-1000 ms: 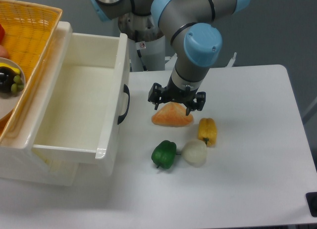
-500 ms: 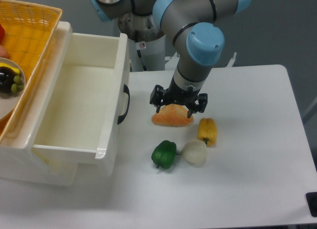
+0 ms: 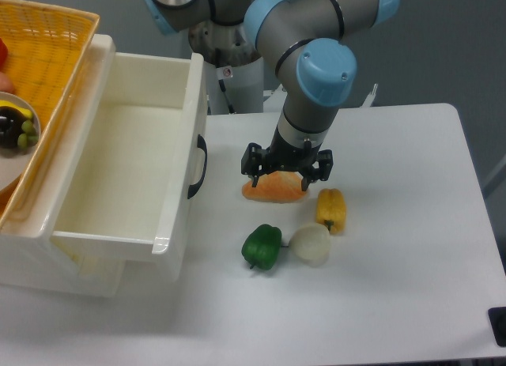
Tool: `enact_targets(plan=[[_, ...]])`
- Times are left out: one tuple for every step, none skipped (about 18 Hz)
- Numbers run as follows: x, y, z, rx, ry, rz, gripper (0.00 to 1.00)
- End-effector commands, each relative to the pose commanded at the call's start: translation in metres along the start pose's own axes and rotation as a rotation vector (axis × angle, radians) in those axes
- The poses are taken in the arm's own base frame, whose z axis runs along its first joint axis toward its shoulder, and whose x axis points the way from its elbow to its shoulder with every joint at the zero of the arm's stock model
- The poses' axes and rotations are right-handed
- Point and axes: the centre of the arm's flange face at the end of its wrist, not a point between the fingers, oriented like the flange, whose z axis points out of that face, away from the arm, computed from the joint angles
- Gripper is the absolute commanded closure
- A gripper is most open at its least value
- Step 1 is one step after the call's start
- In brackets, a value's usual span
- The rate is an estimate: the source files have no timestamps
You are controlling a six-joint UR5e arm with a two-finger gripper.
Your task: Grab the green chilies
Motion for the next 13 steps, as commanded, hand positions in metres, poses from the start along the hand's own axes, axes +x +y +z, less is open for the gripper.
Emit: enact_targets(plan=[[0.001,-0.001,0.000,0.000,0.000,0.015,0.00],[-0.002,-0.003,0.005,-0.005,0.003,0.025,0.00],[-0.003,-0.006,0.009,-0.003,0.002,0.038,0.00],[-0.003,-0.010,0.012,0.011,-0.005,0.071,0.00],[0.002,-0.016,0.019,0.014,-0.009,0.112,0.00],[0.000,-0.018,0.026,0.009,-0.009,0.138,0.00],[-0.002,-0.020,0.030,0.006,-0.011,0.151,0.00],[-0.002,-0.021,0.032,0.002,-0.010,0.160,0.00],[-0.003,-0.021,0.037,-0.005,-0.007,0.165,0.00],[-0.005,-0.022,0.041,-0.010,-0.004,0.165,0.00],[-0.006,-0.023,0.046,-0.017,-0.001,0.168,0.00],[-0.008,-0.024,0.051,-0.029,-0.002,0.176,0.00],[-0.009,-0.024,0.056,-0.042,-0.007,0.181,0.00]])
